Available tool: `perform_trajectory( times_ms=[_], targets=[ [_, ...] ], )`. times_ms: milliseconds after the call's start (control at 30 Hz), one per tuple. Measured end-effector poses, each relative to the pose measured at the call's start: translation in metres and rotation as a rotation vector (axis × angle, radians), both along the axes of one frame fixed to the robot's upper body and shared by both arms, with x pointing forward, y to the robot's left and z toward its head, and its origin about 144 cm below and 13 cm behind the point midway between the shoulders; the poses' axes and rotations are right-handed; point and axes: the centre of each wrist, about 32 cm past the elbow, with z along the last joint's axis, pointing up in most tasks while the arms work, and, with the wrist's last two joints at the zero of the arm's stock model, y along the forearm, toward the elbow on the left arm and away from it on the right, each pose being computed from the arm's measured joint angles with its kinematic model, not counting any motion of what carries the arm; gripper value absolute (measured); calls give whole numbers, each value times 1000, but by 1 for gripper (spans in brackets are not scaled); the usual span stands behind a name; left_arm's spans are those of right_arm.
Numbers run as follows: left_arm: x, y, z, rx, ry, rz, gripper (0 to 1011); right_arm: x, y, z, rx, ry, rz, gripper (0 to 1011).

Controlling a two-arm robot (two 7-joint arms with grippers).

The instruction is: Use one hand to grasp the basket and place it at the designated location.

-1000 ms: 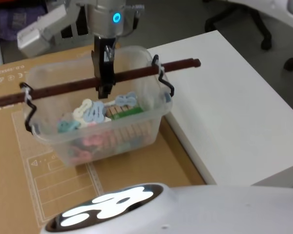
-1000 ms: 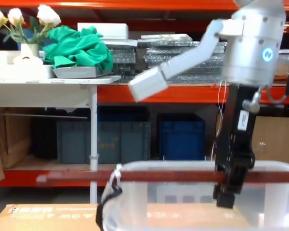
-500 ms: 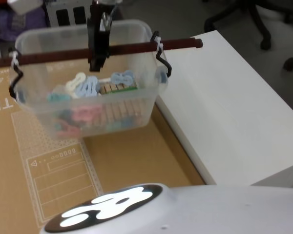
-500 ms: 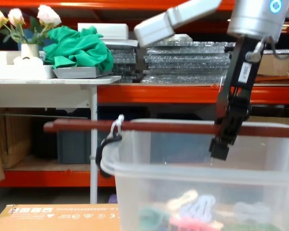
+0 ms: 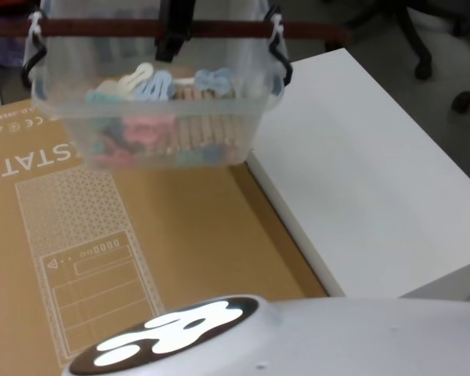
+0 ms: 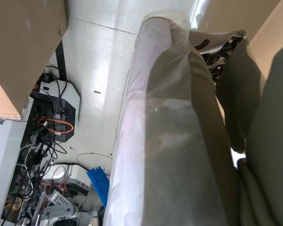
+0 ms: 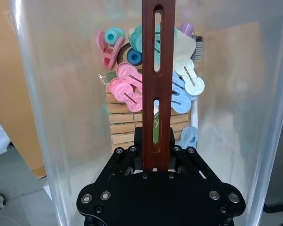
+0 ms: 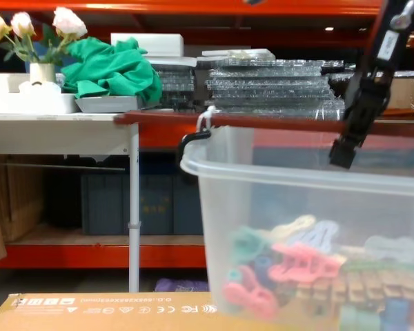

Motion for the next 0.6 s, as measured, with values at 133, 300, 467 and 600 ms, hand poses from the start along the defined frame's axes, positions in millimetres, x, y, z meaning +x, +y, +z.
perform_trajectory(
  times_ms=[133,300,467,600],
  targets=[
    [0,0,0,0,0,0,0,-2,-11,6,18,-17,-41,226],
    [0,0,0,0,0,0,0,-6,-25,13,33,-38,-99,227],
    [0,0,0,0,0,0,0,-10,-44,18,58,-58,-181,227],
    [0,0,0,0,0,1,0,-15,-59,19,80,-74,-260,227]
  ],
)
